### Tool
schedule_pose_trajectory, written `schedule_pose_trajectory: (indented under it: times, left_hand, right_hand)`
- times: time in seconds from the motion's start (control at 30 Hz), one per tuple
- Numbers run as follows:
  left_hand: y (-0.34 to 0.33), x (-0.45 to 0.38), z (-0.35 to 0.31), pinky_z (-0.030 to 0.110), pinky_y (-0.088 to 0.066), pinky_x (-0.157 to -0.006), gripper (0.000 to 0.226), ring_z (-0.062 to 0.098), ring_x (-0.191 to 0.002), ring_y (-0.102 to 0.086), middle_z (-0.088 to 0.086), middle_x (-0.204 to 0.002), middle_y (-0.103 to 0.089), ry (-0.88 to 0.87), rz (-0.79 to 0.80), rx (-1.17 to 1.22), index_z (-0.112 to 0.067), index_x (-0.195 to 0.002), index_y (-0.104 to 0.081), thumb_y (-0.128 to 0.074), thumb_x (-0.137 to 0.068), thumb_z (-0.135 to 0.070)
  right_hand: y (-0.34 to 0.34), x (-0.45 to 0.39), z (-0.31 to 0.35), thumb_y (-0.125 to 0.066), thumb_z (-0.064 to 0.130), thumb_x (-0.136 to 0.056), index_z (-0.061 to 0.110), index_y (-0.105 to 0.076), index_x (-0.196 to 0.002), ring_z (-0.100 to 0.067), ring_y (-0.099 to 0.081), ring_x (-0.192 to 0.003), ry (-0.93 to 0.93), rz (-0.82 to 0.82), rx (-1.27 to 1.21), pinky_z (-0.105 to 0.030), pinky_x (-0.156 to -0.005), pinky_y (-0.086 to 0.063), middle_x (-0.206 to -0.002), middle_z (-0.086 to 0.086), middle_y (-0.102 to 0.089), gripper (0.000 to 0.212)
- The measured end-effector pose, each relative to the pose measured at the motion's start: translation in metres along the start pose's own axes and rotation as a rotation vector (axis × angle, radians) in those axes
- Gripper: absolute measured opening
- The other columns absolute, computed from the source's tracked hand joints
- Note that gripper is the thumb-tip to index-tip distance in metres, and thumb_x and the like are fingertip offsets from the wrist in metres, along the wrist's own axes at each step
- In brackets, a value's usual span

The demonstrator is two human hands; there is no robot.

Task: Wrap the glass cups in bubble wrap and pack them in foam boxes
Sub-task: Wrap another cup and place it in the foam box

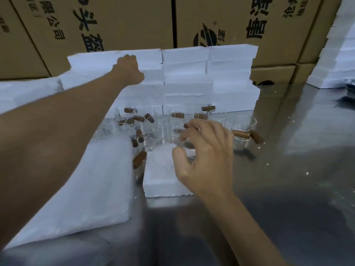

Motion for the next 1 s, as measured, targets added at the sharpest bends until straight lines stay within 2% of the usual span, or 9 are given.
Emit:
schedule_pose_trajectory:
  times: [0.13, 0.27, 0.4, 0.57, 0.63, 0.73, 0.83, 0.9, 1.0]
  left_hand:
    - [-0.024, -0.023, -0.001, 0.048, -0.034, -0.111, 0.052, 0.038, -0.134, -0.039, 0.021, -0.143, -0.043, -0.044, 0.011, -0.081, -0.008, -0.145, -0.040, -0.054, -0.095, -0.012]
    - [-0.030, -0.025, -0.010, 0.047, -0.033, -0.099, 0.033, 0.038, -0.114, -0.051, 0.018, -0.121, -0.058, -0.092, -0.165, -0.078, -0.010, -0.123, -0.049, -0.059, -0.092, -0.018]
    - [-0.012, -0.009, -0.030, 0.044, -0.038, -0.093, 0.029, 0.034, -0.110, -0.055, 0.010, -0.118, -0.062, -0.209, -0.288, 0.185, -0.011, -0.114, -0.053, -0.065, -0.092, -0.026]
    - [0.019, 0.051, -0.064, 0.026, -0.042, -0.075, 0.026, 0.020, -0.100, -0.058, -0.004, -0.107, -0.060, -0.413, -0.237, 0.432, -0.015, -0.106, -0.055, -0.071, -0.089, -0.028]
    - [0.028, 0.080, -0.071, 0.025, -0.049, -0.077, 0.028, 0.018, -0.102, -0.061, -0.004, -0.107, -0.063, -0.420, -0.183, 0.513, -0.014, -0.106, -0.056, -0.074, -0.087, -0.024]
    - [0.031, 0.124, -0.080, 0.032, -0.058, -0.086, 0.038, 0.015, -0.103, -0.068, 0.003, -0.113, -0.071, -0.360, 0.049, 0.889, -0.004, -0.120, -0.058, -0.074, -0.087, -0.014]
    - [0.019, 0.167, -0.086, 0.043, -0.059, -0.088, 0.036, 0.024, -0.105, -0.070, 0.011, -0.119, -0.070, -0.256, 0.318, 1.309, -0.002, -0.126, -0.058, -0.064, -0.091, -0.003]
    - [0.005, 0.193, -0.087, 0.050, -0.055, -0.095, 0.036, 0.032, -0.107, -0.065, 0.021, -0.127, -0.065, -0.156, 0.447, 1.499, 0.002, -0.127, -0.057, -0.058, -0.090, -0.001]
    - [-0.016, 0.228, -0.089, 0.046, -0.057, -0.093, 0.034, 0.034, -0.113, -0.062, 0.020, -0.123, -0.066, -0.053, 0.593, 1.686, 0.000, -0.118, -0.061, -0.057, -0.084, 0.000]
  right_hand:
    - [-0.011, -0.001, -0.013, -0.050, 0.035, -0.077, 0.020, -0.072, -0.082, -0.014, -0.050, -0.115, -0.066, 0.063, 0.066, -0.039, -0.104, -0.032, -0.113, 0.007, -0.065, 0.027]
    - [-0.014, -0.002, -0.016, -0.050, 0.034, -0.077, 0.020, -0.070, -0.079, -0.014, -0.051, -0.112, -0.063, 0.030, 0.039, -0.037, -0.100, -0.035, -0.110, 0.008, -0.065, 0.025]
    - [-0.009, -0.005, -0.033, -0.054, 0.032, -0.080, 0.022, -0.068, -0.088, -0.009, -0.046, -0.107, -0.169, -0.028, -0.069, -0.036, -0.098, -0.036, -0.105, 0.012, -0.062, 0.019]
    - [-0.001, -0.008, -0.046, -0.060, 0.026, -0.085, 0.024, -0.066, -0.103, -0.007, -0.044, -0.107, -0.270, -0.088, -0.168, -0.041, -0.098, -0.040, -0.108, 0.014, -0.060, 0.019]
    - [0.001, -0.008, -0.050, -0.063, 0.026, -0.086, 0.024, -0.061, -0.117, -0.006, -0.042, -0.112, -0.312, -0.089, -0.200, -0.043, -0.101, -0.040, -0.115, 0.014, -0.057, 0.031]
    - [0.003, -0.007, -0.057, -0.067, 0.041, -0.087, 0.030, -0.039, -0.143, -0.008, -0.040, -0.127, -0.394, -0.082, -0.332, -0.043, -0.108, -0.039, -0.138, 0.011, -0.047, 0.064]
    - [0.003, -0.007, -0.060, -0.068, 0.072, -0.072, 0.056, -0.015, -0.147, -0.002, -0.044, -0.131, -0.494, -0.032, -0.654, -0.025, -0.099, -0.044, -0.154, 0.013, -0.032, 0.093]
    - [0.003, -0.006, -0.061, -0.067, 0.081, -0.061, 0.065, -0.020, -0.142, 0.008, -0.055, -0.117, -0.559, -0.009, -0.880, -0.018, -0.090, -0.051, -0.147, 0.020, -0.043, 0.095]
    - [0.001, -0.003, -0.067, -0.070, 0.072, -0.067, 0.057, -0.043, -0.137, -0.007, -0.067, -0.109, -0.618, 0.025, -1.146, -0.030, -0.085, -0.057, -0.128, 0.025, -0.062, 0.077]
Point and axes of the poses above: each hand's wrist, its own x-axis away from the middle knuckle, its own y-axis out of the back of the hand, z = x × y, the point moved 8 cm from there along -x, towards the middle knuckle
